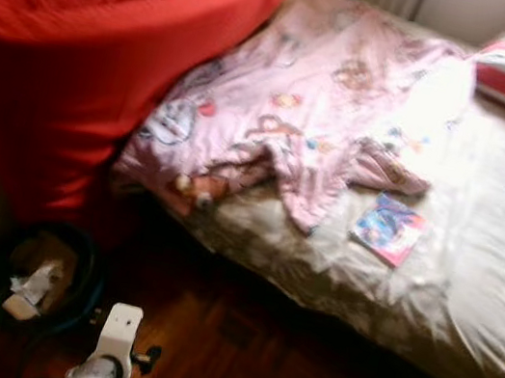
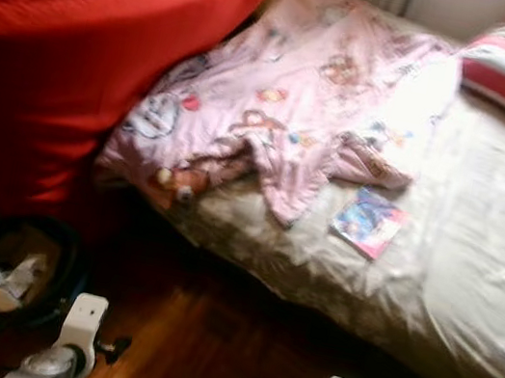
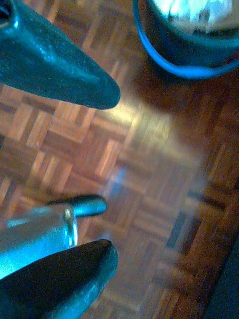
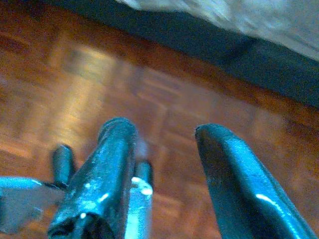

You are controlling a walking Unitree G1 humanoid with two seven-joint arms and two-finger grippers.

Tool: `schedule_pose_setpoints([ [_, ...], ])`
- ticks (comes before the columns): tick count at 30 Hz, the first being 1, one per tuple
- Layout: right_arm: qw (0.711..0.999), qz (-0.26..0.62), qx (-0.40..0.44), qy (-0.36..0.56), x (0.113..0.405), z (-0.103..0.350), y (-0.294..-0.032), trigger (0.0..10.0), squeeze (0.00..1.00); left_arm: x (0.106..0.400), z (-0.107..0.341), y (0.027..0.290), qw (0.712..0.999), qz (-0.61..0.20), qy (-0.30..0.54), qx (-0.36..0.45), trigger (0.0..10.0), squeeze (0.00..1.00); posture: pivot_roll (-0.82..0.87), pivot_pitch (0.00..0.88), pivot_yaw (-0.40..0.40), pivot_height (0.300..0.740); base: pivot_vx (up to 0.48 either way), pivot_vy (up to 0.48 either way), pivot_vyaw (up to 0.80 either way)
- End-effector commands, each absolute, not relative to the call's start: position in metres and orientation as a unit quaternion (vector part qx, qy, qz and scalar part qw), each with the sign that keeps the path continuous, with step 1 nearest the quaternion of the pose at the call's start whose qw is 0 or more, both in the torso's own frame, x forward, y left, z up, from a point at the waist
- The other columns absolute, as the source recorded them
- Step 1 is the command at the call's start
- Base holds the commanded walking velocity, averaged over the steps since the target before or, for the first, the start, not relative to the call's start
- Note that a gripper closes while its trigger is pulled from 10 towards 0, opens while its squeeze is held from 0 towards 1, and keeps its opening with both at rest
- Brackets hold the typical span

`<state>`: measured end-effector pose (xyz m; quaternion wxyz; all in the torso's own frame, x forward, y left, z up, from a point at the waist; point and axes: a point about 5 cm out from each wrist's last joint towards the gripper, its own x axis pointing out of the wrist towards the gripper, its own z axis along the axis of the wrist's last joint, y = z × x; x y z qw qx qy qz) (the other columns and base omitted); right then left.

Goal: Clean up the room

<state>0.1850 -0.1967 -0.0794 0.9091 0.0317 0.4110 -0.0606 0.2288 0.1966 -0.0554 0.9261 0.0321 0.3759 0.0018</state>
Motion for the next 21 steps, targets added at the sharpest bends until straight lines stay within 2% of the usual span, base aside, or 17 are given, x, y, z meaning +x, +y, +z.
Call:
schedule_pose_setpoints([
  [1,0.898,-0.073,0.039,0.432,0.1708,-0.0858,-0.2014,10.0,0.00,0.2253,-0.0585,0.1929,0.923,-0.002,0.385,0.030,10.0,0.00,0.08,0.175,0.029,0.740,0.259,0.000,0.00],
  [15,0.902,-0.108,0.057,0.415,0.1733,-0.0834,-0.2058,10.0,0.00,0.2233,-0.0596,0.1941,0.921,-0.002,0.388,0.033,10.0,0.00,0.07,0.191,0.033,0.740,0.251,0.000,0.00],
  [21,0.900,-0.111,0.059,0.417,0.1733,-0.0837,-0.2049,10.0,0.00,0.2236,-0.0595,0.1939,0.921,0.005,0.388,0.025,10.0,0.00,0.08,0.204,0.034,0.740,0.121,0.000,-0.66],
])
